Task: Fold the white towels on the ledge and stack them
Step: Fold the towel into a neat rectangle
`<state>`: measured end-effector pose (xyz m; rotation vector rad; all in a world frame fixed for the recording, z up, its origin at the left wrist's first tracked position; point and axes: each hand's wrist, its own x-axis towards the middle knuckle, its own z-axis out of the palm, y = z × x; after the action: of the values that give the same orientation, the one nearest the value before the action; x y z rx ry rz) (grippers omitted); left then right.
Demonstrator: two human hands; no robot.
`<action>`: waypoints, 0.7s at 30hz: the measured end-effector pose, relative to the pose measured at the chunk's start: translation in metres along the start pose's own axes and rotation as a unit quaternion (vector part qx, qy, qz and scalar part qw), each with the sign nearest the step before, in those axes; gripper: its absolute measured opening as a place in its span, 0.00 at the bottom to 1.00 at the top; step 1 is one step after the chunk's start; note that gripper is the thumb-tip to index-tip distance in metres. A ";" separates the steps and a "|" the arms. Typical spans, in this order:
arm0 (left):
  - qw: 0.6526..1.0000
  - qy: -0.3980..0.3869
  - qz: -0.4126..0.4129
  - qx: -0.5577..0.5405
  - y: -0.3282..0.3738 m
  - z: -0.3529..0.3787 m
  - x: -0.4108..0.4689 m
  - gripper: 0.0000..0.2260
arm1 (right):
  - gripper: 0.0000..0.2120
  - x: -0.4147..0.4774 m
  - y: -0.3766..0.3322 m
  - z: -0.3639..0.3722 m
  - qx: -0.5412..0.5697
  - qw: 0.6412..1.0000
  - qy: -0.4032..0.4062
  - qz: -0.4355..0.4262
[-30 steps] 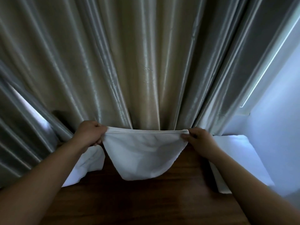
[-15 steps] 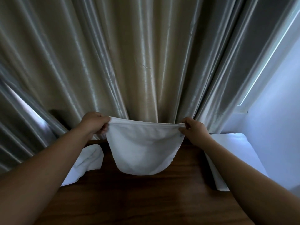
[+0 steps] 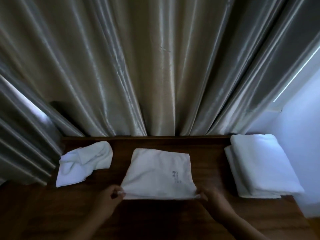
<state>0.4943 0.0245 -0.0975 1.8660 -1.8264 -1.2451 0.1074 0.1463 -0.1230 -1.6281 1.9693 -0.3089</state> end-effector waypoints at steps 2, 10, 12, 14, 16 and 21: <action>0.998 -0.040 -0.044 0.020 -0.034 0.022 -0.006 0.07 | 0.11 -0.004 0.034 0.046 -0.008 0.998 -0.058 -0.004; 0.981 -0.161 -0.061 0.095 -0.079 0.034 -0.016 0.14 | 0.05 -0.017 0.031 0.068 -0.002 0.992 -0.121 0.030; 0.980 -0.161 -0.015 0.112 -0.077 0.025 -0.007 0.18 | 0.05 -0.009 0.025 0.058 0.027 0.992 -0.100 0.066; 0.990 -0.105 0.017 0.096 -0.060 0.017 0.009 0.14 | 0.07 0.005 0.017 0.044 0.088 0.990 -0.063 0.095; 0.996 -0.049 0.034 0.061 -0.034 0.011 0.032 0.10 | 0.06 0.027 0.009 0.031 0.125 0.987 -0.023 0.101; 0.999 0.014 0.003 -0.033 0.015 0.008 0.108 0.08 | 0.09 0.095 -0.001 0.007 0.220 0.961 0.056 0.156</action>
<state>0.4623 -0.0731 -0.1342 1.8334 -1.7531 -1.2554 0.1027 0.0562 -0.1542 -1.0241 2.0209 -0.6692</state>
